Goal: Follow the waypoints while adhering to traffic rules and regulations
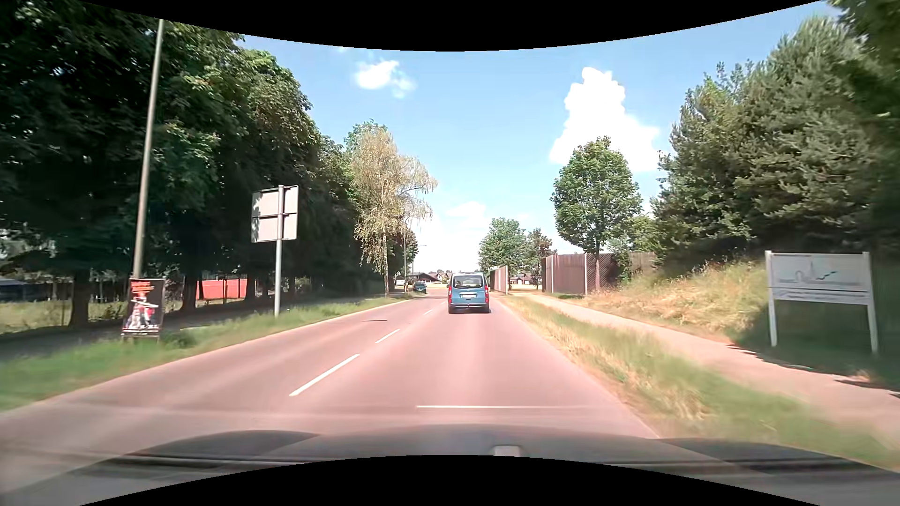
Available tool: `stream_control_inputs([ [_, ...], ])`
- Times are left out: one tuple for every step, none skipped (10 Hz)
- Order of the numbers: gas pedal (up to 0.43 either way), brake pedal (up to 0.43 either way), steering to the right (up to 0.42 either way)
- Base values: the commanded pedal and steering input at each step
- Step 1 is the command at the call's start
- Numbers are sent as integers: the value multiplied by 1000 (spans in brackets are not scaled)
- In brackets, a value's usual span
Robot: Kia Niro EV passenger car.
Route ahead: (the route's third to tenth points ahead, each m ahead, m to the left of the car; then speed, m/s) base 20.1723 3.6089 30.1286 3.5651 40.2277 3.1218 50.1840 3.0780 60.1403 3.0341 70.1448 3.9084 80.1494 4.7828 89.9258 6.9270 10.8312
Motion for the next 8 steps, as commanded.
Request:
stream_control_inputs([
  [138,0,7],
  [138,0,7],
  [138,0,7],
  [138,0,6],
  [138,0,6],
  [138,0,5],
  [138,0,5],
  [157,0,4],
])
